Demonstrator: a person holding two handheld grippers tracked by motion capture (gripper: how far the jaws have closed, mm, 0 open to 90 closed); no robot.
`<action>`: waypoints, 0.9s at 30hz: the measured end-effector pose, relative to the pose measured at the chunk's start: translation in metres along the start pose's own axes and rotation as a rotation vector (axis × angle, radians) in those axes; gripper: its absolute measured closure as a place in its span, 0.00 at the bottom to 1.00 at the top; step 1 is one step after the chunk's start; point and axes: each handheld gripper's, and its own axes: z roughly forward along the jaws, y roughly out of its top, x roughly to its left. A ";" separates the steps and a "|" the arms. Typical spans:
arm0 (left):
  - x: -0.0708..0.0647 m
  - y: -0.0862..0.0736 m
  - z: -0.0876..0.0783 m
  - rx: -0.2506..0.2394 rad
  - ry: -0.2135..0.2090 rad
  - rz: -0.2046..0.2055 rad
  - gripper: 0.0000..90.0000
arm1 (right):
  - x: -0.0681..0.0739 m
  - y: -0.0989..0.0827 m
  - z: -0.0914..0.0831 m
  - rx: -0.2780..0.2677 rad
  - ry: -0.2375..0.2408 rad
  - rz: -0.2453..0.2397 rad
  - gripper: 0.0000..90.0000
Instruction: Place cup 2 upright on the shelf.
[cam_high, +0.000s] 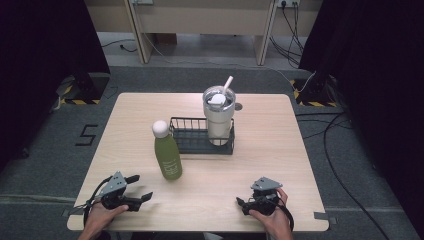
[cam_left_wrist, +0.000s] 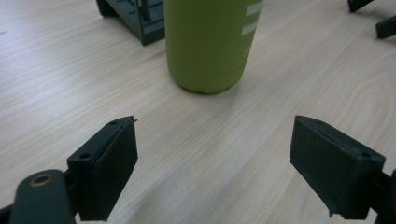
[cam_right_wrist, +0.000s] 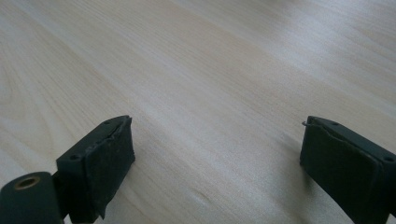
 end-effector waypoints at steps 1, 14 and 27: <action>0.000 0.001 0.001 -0.009 -0.005 -0.005 0.17 | 0.000 0.000 0.000 0.000 0.000 0.000 0.11; -0.001 0.012 0.012 -0.118 0.007 0.008 0.17 | 0.000 0.000 0.000 0.001 0.000 -0.001 0.11; -0.003 0.031 0.027 -0.132 -0.006 0.033 0.17 | 0.000 0.000 0.001 0.002 0.002 -0.003 0.11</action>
